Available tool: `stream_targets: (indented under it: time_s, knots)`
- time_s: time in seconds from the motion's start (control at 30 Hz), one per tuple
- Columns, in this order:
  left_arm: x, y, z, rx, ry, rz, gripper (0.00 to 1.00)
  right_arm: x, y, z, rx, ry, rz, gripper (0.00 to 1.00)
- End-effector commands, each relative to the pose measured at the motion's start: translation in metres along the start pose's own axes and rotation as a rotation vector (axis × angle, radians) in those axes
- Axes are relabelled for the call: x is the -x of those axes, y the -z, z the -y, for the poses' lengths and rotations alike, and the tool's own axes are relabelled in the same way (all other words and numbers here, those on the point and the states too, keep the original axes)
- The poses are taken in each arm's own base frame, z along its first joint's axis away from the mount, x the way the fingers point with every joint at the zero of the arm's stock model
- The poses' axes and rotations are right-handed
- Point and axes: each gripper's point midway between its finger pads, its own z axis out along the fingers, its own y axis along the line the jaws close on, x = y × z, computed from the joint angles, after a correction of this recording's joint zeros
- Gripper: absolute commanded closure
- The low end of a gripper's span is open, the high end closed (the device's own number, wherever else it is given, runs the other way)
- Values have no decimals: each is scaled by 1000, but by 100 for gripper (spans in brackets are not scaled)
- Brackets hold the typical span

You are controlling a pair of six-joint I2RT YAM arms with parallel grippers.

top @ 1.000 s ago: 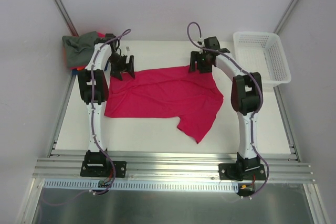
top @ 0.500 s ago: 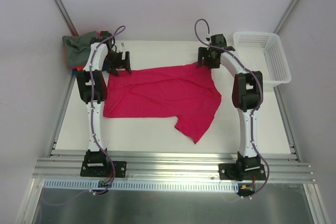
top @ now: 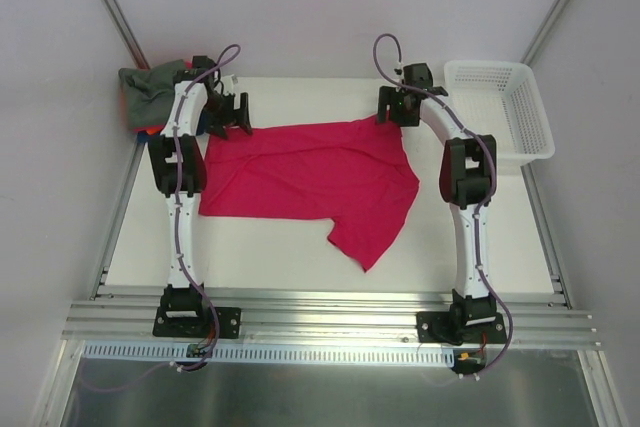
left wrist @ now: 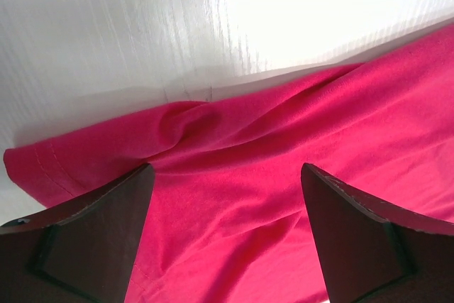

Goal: Fold and stack the t-shirts
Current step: Fold the flattened tshirt in 1/3 of the way

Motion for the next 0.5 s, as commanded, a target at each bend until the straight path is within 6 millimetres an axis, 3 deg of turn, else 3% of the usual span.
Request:
stream_targets:
  time_s: [0.0,0.33,0.47]
  knots:
    - [10,-15,4,21,-42,27,13,22,5,8,-2,-7,53,23]
    - [28,-12,7,55,-70,94,11,37,14,20,-39,6,90,23]
    - [31,-11,22,50,-99,104,11,67,39,13,-43,51,173,23]
